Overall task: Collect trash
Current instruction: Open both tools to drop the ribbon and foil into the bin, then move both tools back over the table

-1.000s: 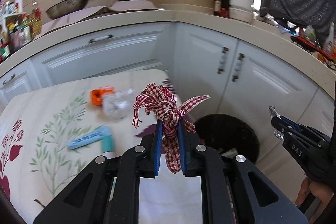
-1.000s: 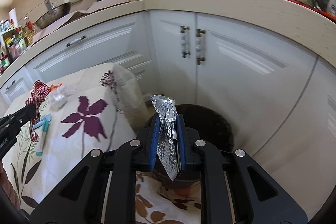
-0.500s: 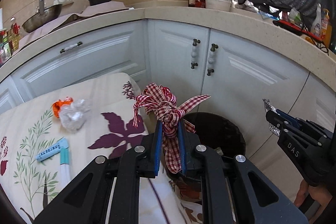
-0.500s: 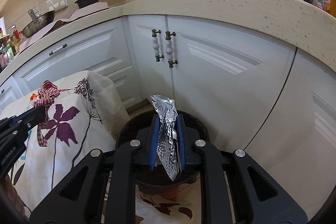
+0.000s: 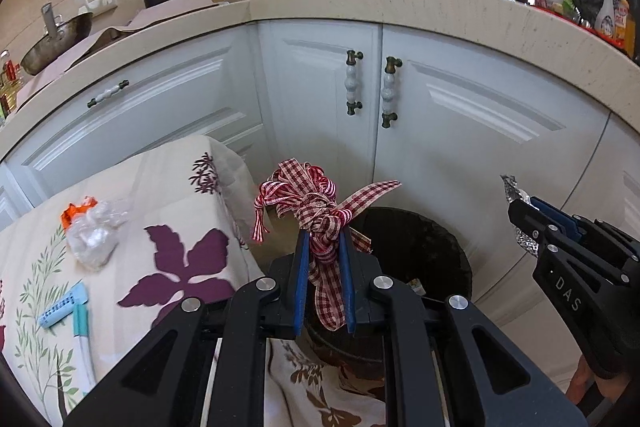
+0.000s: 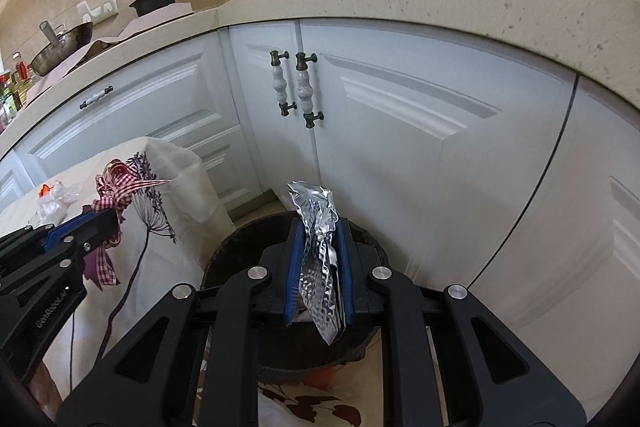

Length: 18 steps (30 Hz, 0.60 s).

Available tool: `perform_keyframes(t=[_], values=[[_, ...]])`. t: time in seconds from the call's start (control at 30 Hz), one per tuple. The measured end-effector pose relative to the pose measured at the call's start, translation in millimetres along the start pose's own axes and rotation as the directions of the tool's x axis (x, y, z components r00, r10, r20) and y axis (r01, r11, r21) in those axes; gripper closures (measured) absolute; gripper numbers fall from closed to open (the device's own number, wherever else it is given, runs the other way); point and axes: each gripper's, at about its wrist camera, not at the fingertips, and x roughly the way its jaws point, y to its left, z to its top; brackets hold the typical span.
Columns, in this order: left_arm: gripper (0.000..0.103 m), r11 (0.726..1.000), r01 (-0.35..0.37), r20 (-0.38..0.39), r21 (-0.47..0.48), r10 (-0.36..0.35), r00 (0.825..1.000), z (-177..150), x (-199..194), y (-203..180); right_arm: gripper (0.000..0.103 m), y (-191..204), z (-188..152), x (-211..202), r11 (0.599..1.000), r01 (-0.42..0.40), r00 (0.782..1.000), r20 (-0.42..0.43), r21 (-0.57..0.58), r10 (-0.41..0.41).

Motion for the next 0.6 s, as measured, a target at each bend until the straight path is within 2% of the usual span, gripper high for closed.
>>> perform_keyframes(t=[0.3,0.43,0.53,0.6], values=[[0.086,1.0,0.013,-0.06,-0.008,-0.014,0.998,9,26,-7,0.084,-7,5,27,1.0,-0.003,1.0,-0.006,0.018,0.003],[0.075,1.0,0.016,-0.087,-0.017,-0.018,0.996,11,37,-8,0.072,-11,5,39,0.999,0.008,1.0,-0.012,0.031,-0.008],[0.063,1.0,0.014,-0.091,-0.025,-0.017,0.996,11,39,-8,0.07,-13,4,41,0.999,0.013,1.0,-0.013,0.039,-0.012],[0.062,0.999,0.013,-0.083,-0.03,-0.016,0.996,11,36,-7,0.07,-14,3,40,0.999,0.015,1.0,-0.014,0.04,-0.015]])
